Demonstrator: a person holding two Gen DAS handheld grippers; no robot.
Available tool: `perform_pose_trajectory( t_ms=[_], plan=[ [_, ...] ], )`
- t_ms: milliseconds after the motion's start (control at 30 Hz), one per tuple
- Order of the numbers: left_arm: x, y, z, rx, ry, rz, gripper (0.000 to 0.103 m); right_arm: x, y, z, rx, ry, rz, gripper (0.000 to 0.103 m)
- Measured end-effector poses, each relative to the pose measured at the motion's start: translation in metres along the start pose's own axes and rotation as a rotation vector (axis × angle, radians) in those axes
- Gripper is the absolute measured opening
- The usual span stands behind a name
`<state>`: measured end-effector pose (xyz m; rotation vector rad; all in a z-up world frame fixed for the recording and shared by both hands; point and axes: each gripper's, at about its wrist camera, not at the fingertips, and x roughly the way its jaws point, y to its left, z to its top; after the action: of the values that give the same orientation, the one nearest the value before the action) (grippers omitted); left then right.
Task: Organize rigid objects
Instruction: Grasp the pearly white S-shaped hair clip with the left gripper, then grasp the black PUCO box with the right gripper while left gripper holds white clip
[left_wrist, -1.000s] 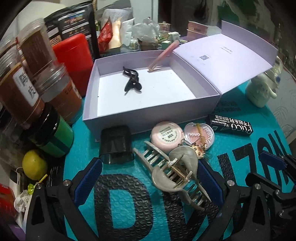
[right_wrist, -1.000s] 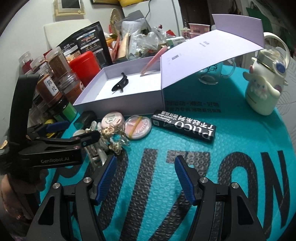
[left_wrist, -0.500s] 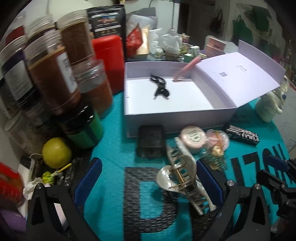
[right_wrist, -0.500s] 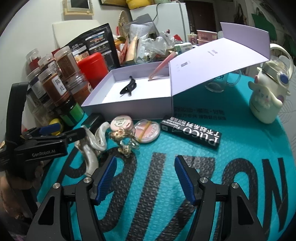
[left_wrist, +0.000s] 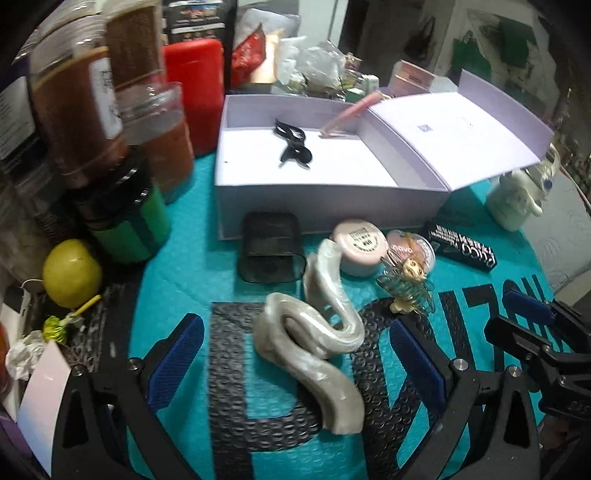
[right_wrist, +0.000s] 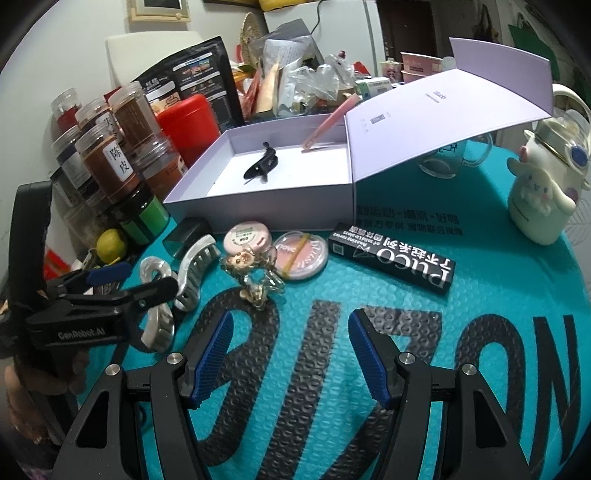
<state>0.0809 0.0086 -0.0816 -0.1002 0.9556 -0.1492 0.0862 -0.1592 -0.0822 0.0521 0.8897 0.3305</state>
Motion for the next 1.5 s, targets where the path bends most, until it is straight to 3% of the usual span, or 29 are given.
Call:
perform_pose_trajectory(
  t_ms=[233, 300, 367, 433, 467, 500, 767, 1033, 1100, 1367, 1500],
  plan=[
    [0.017, -0.011, -0.003, 0.013, 0.046, -0.015, 0.099, 0.003, -0.008, 0.000, 0.016, 0.006, -0.013, 0.065],
    [0.021, -0.010, -0.003, 0.007, 0.063, -0.018, 0.092, 0.005, -0.010, 0.001, 0.019, 0.007, -0.012, 0.065],
    [0.028, -0.008, -0.003, -0.016, 0.079, -0.027, 0.090, 0.006, -0.012, 0.002, 0.022, 0.007, -0.012, 0.065],
    [0.028, -0.011, -0.002, 0.000, 0.059, -0.009, 0.083, 0.007, -0.016, 0.003, 0.029, 0.005, -0.017, 0.065],
    [0.028, -0.013, -0.002, 0.012, 0.054, 0.009, 0.069, 0.008, -0.019, 0.004, 0.036, 0.004, -0.026, 0.065],
    [0.026, -0.013, -0.003, 0.022, 0.035, 0.025, 0.065, 0.008, -0.022, 0.005, 0.041, 0.004, -0.033, 0.065],
    [0.015, -0.011, -0.002, 0.033, 0.015, 0.014, 0.055, 0.008, -0.044, 0.017, 0.064, -0.019, -0.079, 0.065],
    [0.015, -0.020, -0.005, 0.050, 0.032, 0.012, 0.055, 0.024, -0.052, 0.033, -0.032, -0.003, -0.098, 0.066],
    [0.017, -0.026, -0.007, 0.092, 0.032, 0.043, 0.055, 0.028, -0.056, 0.039, -0.049, 0.004, -0.100, 0.074],
    [0.024, -0.034, -0.006, 0.132, 0.035, 0.097, 0.055, 0.054, -0.073, 0.057, -0.160, 0.031, -0.101, 0.074],
    [0.026, -0.035, -0.004, 0.117, 0.033, 0.111, 0.055, 0.067, -0.075, 0.061, -0.216, 0.085, -0.030, 0.074]
  ],
)
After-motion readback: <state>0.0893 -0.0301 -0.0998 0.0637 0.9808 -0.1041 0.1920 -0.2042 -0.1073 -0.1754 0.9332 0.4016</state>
